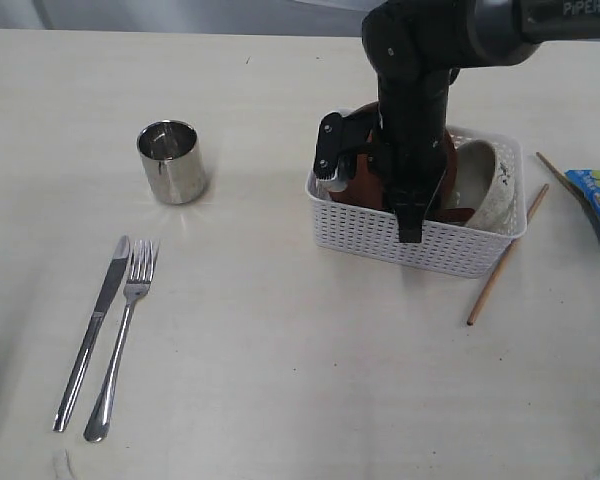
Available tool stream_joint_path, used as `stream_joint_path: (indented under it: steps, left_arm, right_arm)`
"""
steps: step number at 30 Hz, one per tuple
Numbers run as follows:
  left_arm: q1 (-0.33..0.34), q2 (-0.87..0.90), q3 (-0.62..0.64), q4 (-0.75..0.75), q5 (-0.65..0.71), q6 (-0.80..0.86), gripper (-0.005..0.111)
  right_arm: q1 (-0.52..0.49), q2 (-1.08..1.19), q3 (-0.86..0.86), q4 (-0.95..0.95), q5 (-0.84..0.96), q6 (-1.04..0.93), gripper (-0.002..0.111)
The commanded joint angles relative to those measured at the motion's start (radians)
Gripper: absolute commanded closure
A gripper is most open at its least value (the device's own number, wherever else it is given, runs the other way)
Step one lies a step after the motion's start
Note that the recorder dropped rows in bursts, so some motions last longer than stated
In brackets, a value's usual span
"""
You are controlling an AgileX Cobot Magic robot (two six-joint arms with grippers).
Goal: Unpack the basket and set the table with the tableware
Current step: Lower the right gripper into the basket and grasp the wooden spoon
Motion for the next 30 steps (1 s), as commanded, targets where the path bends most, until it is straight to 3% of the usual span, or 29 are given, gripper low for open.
stream_joint_path:
  steps: [1,3,30]
  left_arm:
    - [-0.006,-0.002,0.002,-0.002,-0.008,-0.004,0.107]
    - [-0.006,-0.002,0.002,-0.002,-0.008,-0.004,0.107]
    - [-0.006,-0.002,0.002,-0.002,-0.008,-0.004,0.107]
  right_arm:
    - [0.002,0.020,-0.003,-0.025,-0.018,0.006,0.092]
    - [0.002,0.020,-0.003,-0.026,-0.021,0.011,0.108]
    - [0.002,-0.199,-0.003,-0.082,-0.140,0.129,0.109]
